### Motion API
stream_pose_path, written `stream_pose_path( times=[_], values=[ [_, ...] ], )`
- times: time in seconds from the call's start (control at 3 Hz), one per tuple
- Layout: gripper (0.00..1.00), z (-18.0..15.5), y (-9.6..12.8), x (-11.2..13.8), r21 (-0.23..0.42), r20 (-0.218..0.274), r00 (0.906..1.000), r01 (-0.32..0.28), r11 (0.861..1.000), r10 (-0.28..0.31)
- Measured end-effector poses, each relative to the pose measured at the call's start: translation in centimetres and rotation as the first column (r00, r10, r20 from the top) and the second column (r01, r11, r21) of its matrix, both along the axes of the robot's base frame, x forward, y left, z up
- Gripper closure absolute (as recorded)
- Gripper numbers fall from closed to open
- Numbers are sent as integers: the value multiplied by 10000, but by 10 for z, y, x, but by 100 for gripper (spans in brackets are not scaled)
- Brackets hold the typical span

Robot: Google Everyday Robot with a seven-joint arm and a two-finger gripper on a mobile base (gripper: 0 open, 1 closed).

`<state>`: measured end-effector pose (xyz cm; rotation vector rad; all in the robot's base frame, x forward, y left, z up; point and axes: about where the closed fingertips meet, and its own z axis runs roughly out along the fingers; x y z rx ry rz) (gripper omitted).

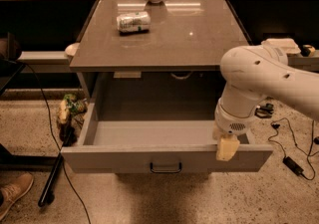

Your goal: Open top drawer

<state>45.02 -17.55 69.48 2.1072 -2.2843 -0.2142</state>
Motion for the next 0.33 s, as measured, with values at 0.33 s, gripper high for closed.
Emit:
stream_pose_path(
  times=[0.33],
  values=[
    [0,6,-6,-1,-29,140,9998,165,9999,-165]
  ],
)
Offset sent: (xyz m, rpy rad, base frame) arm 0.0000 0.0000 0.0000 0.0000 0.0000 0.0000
